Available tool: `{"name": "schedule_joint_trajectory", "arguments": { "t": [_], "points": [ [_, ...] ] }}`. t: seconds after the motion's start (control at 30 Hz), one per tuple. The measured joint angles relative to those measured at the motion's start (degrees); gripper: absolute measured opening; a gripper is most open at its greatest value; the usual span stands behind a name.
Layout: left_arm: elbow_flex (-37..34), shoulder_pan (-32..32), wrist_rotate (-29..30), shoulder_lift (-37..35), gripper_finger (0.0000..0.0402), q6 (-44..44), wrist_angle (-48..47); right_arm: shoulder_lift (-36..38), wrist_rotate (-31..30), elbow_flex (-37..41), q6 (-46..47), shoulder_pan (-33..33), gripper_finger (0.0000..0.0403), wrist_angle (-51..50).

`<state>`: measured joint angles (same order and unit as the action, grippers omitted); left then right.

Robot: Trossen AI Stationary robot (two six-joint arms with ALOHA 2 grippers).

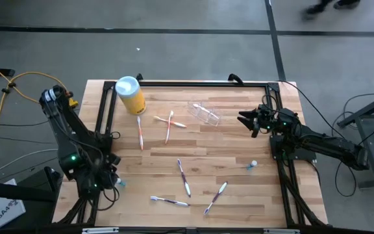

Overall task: Pick & Place toothbrushing station
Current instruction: Put the left mouthwash into the transparent organizer

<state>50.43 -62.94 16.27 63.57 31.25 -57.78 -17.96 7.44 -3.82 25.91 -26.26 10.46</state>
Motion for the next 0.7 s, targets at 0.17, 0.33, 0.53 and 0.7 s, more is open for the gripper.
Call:
{"name": "schedule_joint_trajectory", "arguments": {
  "t": [0.17,0.33,0.53,0.7],
  "points": [
    [0.00,0.00,-2.07,3.92,0.0145,-1.19,-0.09,0.01,0.00,0.01,1.46,0.00,0.0174,0.00],
    [-0.02,0.00,-2.74,5.27,0.0145,-1.23,-0.12,0.00,0.00,0.00,1.51,0.01,0.0174,0.00],
    [-0.02,0.03,-2.62,5.16,0.0145,-1.23,-0.68,0.00,0.00,-0.01,1.53,0.02,0.0174,0.00],
    [-0.02,0.53,-2.55,5.16,0.0145,-1.24,-0.96,0.00,0.00,-0.01,1.52,0.01,0.0174,0.00]
  ]
}}
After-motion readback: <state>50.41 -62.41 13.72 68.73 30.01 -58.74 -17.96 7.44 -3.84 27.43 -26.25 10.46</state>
